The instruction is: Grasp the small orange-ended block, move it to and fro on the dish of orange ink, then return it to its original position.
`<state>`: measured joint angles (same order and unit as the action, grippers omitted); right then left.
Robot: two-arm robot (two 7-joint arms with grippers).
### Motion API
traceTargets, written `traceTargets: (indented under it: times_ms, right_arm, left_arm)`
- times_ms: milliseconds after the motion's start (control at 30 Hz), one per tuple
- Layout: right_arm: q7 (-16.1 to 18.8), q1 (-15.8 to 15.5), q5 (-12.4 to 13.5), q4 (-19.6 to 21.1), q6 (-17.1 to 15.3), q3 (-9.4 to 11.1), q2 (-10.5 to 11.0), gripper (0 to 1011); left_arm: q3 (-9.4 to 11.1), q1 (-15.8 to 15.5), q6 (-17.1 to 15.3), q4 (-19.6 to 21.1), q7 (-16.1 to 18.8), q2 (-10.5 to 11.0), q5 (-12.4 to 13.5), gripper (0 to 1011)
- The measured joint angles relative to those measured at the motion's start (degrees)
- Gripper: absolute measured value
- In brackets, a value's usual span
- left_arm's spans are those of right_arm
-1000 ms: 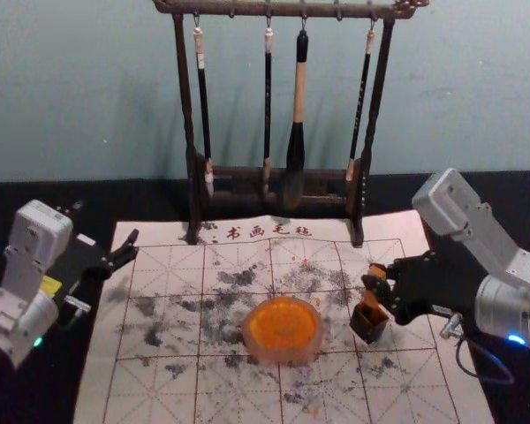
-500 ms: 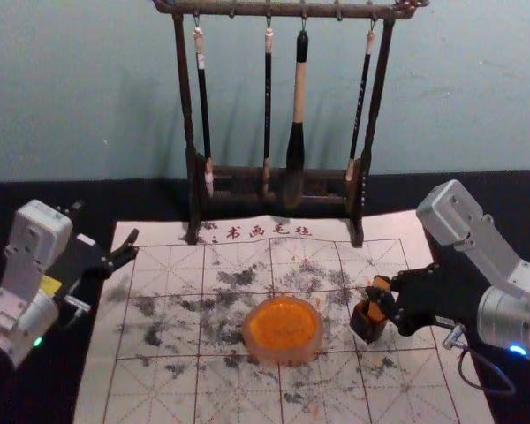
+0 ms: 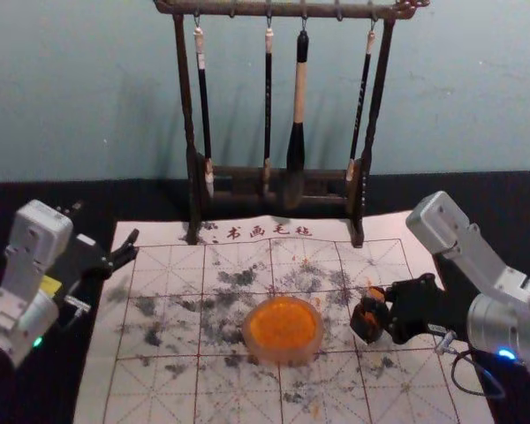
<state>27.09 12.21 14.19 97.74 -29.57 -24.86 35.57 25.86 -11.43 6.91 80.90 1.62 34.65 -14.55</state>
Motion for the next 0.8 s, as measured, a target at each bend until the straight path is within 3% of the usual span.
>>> traceTargets:
  times_ms: [300, 800]
  right_arm:
    - [0.9, 1.4, -1.2, -2.5, 0.2, -1.5, -0.8, 86]
    - [0.9, 1.5, -1.6, -2.8, 0.3, -1.6, -1.0, 86]
  left_arm:
    - [0.0, 0.0, 0.0, 0.0, 0.0, 0.0, 0.0, 1001]
    - [0.0, 0.0, 0.0, 0.0, 0.0, 0.0, 0.0, 1002]
